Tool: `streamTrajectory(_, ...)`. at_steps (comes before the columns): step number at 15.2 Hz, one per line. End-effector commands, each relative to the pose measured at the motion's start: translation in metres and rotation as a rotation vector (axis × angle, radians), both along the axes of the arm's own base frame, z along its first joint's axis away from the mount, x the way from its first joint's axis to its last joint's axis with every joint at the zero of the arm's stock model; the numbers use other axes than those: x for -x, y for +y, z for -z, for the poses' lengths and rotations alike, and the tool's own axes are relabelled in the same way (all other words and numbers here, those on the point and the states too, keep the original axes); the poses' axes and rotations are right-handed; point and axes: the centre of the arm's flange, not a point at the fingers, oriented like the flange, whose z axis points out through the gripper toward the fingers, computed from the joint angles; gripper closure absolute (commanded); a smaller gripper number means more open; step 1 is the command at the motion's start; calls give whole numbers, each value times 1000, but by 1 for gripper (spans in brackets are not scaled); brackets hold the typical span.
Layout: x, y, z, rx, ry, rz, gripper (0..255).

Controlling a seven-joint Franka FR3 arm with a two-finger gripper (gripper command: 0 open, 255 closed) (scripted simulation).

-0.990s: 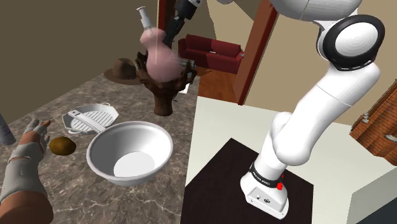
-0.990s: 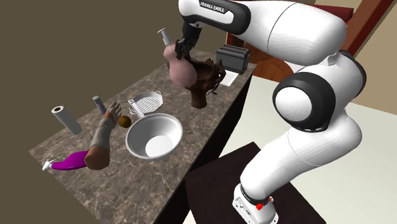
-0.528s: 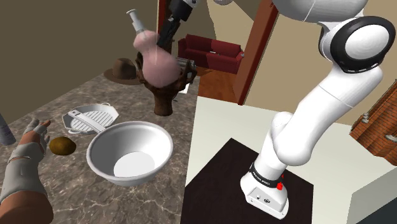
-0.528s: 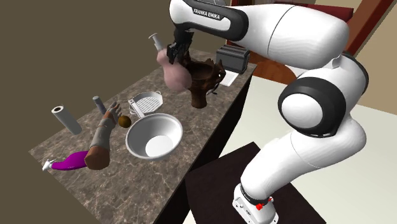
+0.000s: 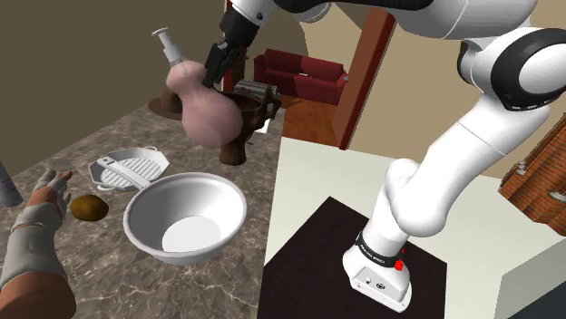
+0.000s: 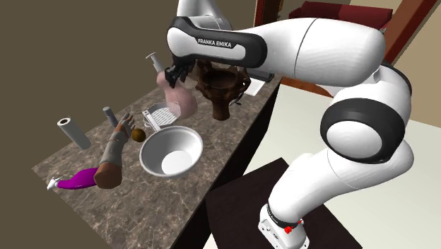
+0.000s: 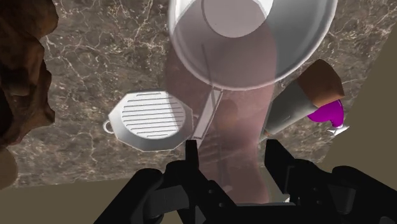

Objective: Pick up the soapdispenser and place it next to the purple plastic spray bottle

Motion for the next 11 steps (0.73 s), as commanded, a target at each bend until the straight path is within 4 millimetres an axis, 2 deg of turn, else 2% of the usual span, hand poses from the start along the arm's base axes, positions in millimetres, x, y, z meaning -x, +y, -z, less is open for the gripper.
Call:
streamTrajectory(1,5,24,14,-2,-2,2,255)
streamTrajectory(11,45,140,65,-2,-2,2,255)
